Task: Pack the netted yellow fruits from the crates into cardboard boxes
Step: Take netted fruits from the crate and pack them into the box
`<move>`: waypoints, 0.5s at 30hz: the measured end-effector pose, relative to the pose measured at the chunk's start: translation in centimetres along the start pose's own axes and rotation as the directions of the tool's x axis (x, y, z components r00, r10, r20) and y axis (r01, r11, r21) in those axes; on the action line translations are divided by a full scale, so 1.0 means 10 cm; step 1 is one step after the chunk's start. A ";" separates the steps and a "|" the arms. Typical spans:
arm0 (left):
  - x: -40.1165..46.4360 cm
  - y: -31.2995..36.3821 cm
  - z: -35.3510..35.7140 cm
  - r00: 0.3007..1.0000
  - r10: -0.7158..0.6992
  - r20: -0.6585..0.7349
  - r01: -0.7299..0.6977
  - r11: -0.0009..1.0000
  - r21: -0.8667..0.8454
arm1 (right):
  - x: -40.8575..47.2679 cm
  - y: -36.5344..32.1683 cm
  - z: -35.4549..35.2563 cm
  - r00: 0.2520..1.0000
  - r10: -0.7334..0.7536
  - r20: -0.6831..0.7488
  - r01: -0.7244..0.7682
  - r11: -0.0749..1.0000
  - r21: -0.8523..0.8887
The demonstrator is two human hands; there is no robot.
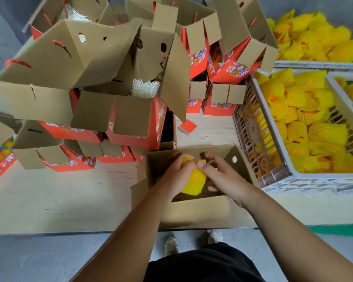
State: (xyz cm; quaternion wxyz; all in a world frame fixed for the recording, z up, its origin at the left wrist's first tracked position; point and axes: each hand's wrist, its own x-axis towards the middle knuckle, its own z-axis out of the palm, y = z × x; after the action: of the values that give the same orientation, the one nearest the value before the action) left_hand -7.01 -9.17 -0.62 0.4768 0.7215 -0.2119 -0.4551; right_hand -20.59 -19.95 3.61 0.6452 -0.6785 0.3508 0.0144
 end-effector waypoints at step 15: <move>0.11 -0.11 -0.17 0.931 -0.361 -0.046 0.350 0.854 0.386 | 0.52 0.37 0.24 0.885 0.448 -0.127 -0.466 0.851 -0.242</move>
State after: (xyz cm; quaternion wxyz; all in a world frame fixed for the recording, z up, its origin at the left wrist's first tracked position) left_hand -5.12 -8.70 -1.86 0.2293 0.8215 -0.1675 -0.4945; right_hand -17.48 -19.86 -2.44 0.5146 -0.6558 0.5180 0.1918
